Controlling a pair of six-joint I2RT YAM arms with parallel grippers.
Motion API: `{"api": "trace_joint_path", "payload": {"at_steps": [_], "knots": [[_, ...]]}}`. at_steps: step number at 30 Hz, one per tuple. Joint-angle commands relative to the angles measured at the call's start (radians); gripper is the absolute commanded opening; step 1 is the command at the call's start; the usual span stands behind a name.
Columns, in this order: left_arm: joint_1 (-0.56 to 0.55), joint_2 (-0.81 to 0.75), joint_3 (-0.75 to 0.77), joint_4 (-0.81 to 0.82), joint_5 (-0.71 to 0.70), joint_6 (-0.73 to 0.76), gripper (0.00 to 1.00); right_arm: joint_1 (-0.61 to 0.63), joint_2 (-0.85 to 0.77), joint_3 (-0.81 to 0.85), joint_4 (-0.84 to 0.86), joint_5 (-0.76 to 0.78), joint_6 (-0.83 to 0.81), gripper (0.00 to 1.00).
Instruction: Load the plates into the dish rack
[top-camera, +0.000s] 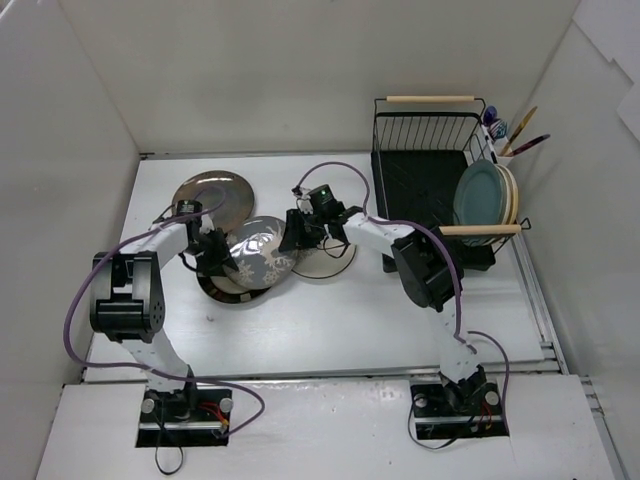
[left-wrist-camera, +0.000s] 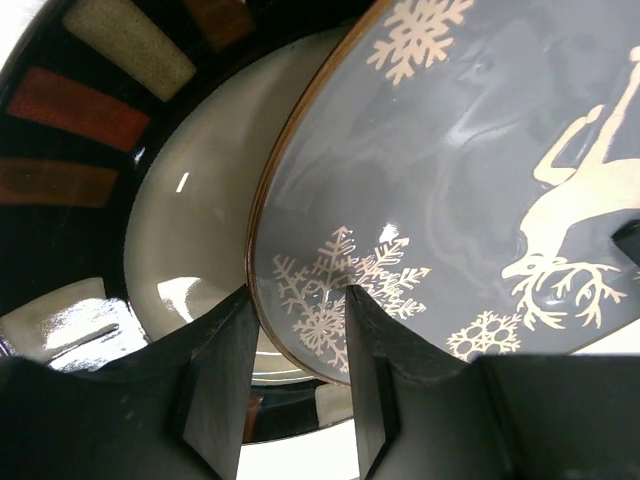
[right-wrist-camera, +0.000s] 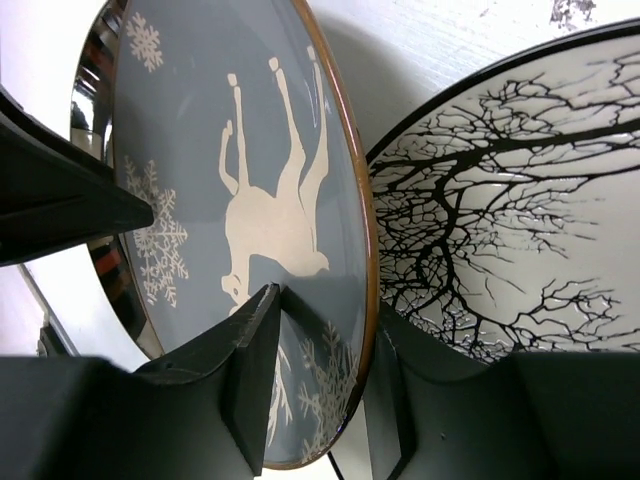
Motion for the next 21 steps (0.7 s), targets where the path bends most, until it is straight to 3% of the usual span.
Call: {"api": "trace_joint_path", "payload": {"at_steps": [1,13,16,21], "knots": [[-0.062,0.014,0.037,0.08,0.097,-0.008,0.33,0.054,-0.09,-0.011,0.164,-0.167,0.001,0.31],[-0.102,0.023,0.05,0.089,0.073,-0.004,0.32,0.06,-0.121,-0.077,0.342,-0.298,0.023,0.28],[-0.111,0.031,0.055,0.089,0.068,-0.002,0.32,0.071,-0.132,-0.082,0.36,-0.319,0.013,0.34],[-0.12,0.031,0.063,0.089,0.06,-0.002,0.32,0.076,-0.137,-0.074,0.36,-0.331,0.012,0.25]]}}
